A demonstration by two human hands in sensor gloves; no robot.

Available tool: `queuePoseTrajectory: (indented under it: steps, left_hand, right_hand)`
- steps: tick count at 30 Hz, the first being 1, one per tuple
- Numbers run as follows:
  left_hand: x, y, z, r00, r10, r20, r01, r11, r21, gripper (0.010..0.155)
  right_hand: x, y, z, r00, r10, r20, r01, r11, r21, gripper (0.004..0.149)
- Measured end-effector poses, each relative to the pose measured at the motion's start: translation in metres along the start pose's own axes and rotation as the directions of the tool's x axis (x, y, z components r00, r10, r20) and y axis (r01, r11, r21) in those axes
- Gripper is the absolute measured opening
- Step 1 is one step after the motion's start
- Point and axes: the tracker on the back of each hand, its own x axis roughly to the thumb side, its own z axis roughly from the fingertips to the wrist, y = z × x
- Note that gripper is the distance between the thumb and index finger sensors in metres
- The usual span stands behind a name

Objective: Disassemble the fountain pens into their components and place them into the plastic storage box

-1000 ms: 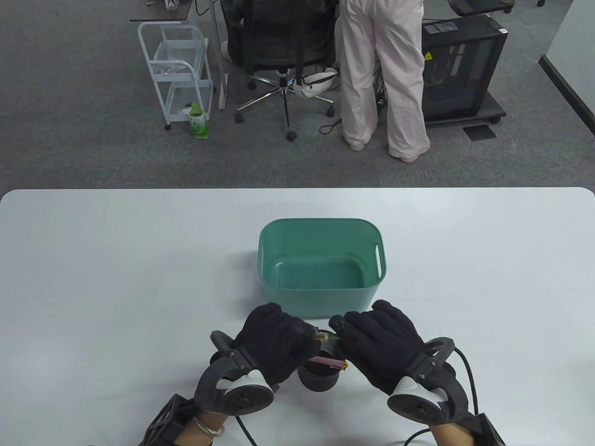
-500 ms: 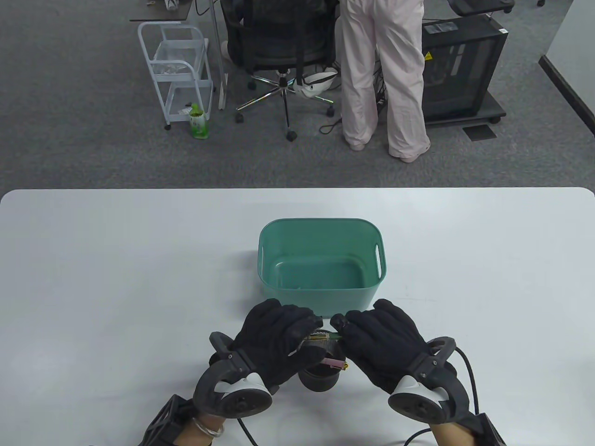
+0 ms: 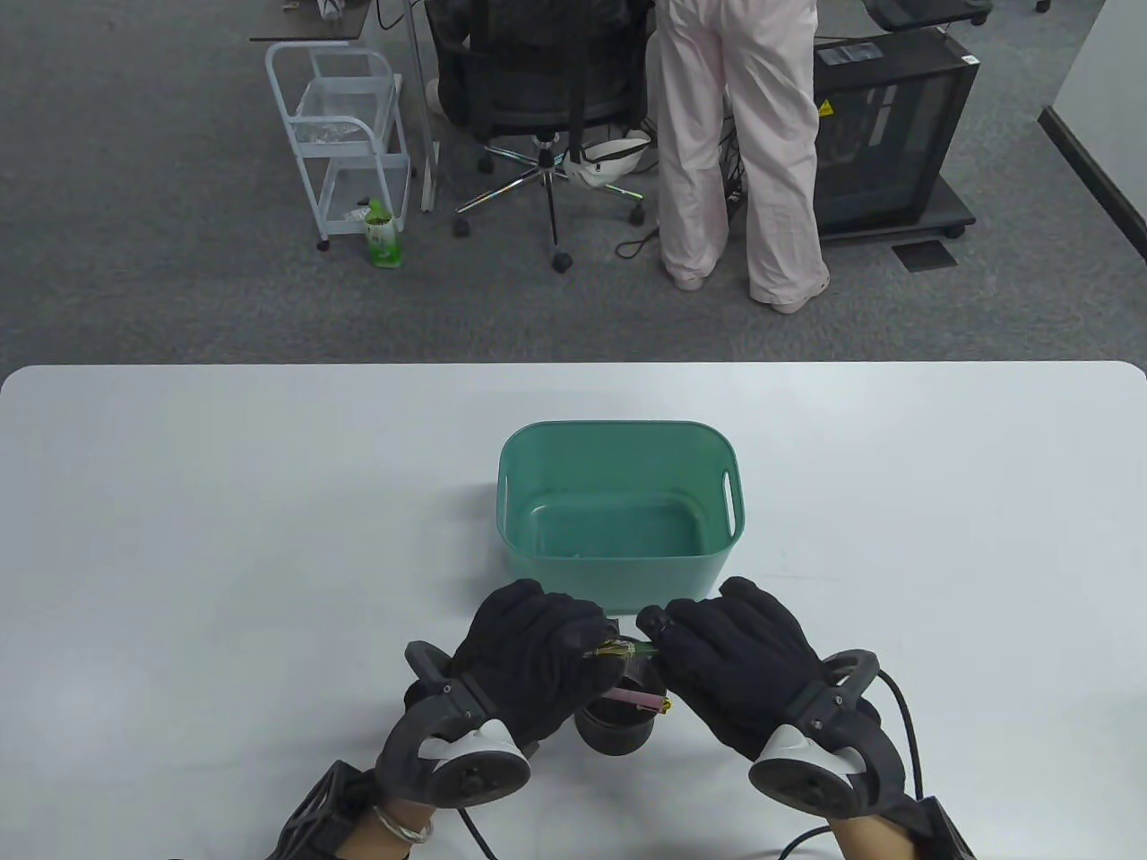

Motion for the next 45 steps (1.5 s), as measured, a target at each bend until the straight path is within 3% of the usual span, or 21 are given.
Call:
queuePoseTrajectory:
  steps: [30,38,45]
  left_hand:
    - [-0.0035,-0.0014,-0.0007,1.0,0.022,-0.01,-0.022,1.0,-0.008,0.051]
    - [-0.0032,-0.0014,-0.0002,1.0,0.015,-0.01,-0.015,1.0,-0.02,0.059]
    - [-0.0008,-0.002,-0.0004,1.0,-0.004,0.004,0.004,1.0,-0.022,0.05]
  right_hand:
    - [0.0021,0.0015,0.0,1.0,-0.004,0.008,0.004,1.0,0.007,0.043]
    - [0.0002,0.0008,-0.0002,1.0,0.001,-0.001,-0.001,1.0,0.004,0.043]
    - [-0.0012,0.0003,-0.0002,1.0,0.003,-0.005,-0.003,1.0,0.002,0.043]
